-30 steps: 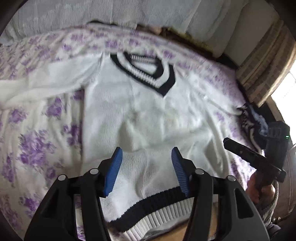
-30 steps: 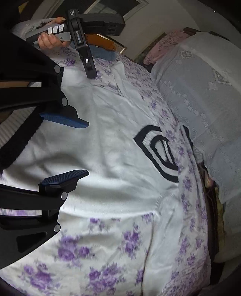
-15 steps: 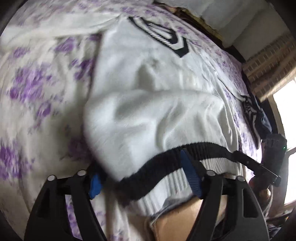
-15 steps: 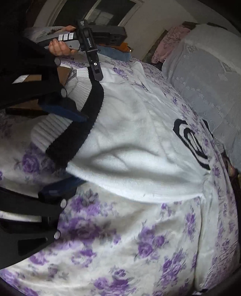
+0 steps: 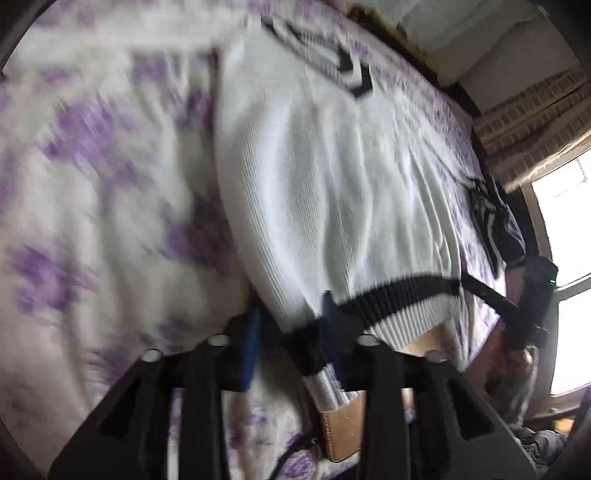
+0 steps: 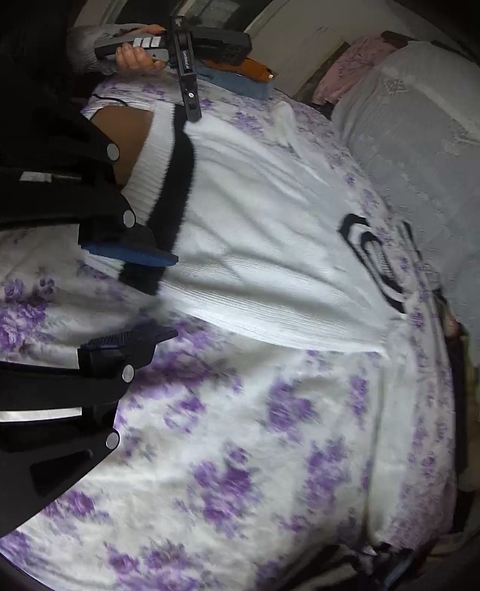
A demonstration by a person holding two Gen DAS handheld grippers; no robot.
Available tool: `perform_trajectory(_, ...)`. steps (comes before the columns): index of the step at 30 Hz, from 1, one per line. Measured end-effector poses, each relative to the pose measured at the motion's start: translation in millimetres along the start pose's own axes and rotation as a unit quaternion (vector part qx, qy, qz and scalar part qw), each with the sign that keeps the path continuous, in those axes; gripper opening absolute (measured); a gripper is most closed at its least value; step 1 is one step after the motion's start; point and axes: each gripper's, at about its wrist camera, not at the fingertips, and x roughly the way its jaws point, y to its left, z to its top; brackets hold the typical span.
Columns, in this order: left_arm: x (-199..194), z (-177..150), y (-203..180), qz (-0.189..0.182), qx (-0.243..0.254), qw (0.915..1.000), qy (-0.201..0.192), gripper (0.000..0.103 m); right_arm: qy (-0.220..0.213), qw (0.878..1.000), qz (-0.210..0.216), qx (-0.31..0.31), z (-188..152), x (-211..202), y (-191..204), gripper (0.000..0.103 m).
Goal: Fold small clothes
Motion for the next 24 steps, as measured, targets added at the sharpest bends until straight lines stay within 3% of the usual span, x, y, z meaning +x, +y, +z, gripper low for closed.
perform_trajectory(2, -19.7, 10.9, -10.2, 0.034, 0.027, 0.9980, -0.045, 0.065, -0.021, 1.000, 0.000, -0.012, 16.8, -5.3, 5.9, 0.041)
perform_trajectory(3, -21.9, 20.6, -18.4, 0.037, 0.039, 0.9972, -0.052, 0.065, -0.028, 0.999, 0.007, -0.022, 26.9, -2.5, 13.2, 0.041)
perform_trajectory(7, 6.4, 56.0, -46.2, 0.003, 0.073, 0.9962, -0.047, 0.070, -0.029, 0.998, 0.044, -0.032, 67.7, 39.5, 33.3, 0.054)
perform_trajectory(9, 46.4, 67.7, -46.9, 0.038, 0.079, 0.9959, -0.020, 0.071, 0.000, 0.998, 0.060, -0.010, 78.3, 70.4, 29.3, 0.057)
perform_trajectory(11, 79.3, 65.9, -30.5, 0.074, 0.078, 0.9942, 0.005, 0.073, 0.034, 0.999, 0.040, 0.008, 75.5, 94.4, 20.8, 0.055)
perform_trajectory(12, 75.0, 62.6, -34.2, 0.082, 0.100, 0.9914, -0.020, 0.073, 0.022, 0.998, 0.060, 0.009, 72.1, 91.7, 15.5, 0.054)
perform_trajectory(14, 75.1, 63.1, -44.5, 0.110, 0.122, 0.9863, -0.005, 0.073, 0.016, 0.998, 0.061, 0.018, 75.4, 75.8, 7.0, 0.054)
perform_trajectory(18, 69.4, 96.5, -79.1, 0.110, 0.142, 0.9832, -0.031, 0.074, -0.112, 0.990, -0.013, 0.090, 110.6, 23.1, -39.0, 0.067)
perform_trajectory(22, 85.7, 148.1, -127.8, 0.140, 0.155, 0.9753, -0.073, 0.075, -0.169, 0.951, -0.130, 0.224, 128.2, 10.6, -115.4, 0.073)
perform_trajectory(24, 101.8, 172.3, -146.0, 0.141, 0.140, 0.9770, -0.077, 0.077, -0.180, 0.930, -0.169, 0.272, 125.6, 10.8, -141.6, 0.081)
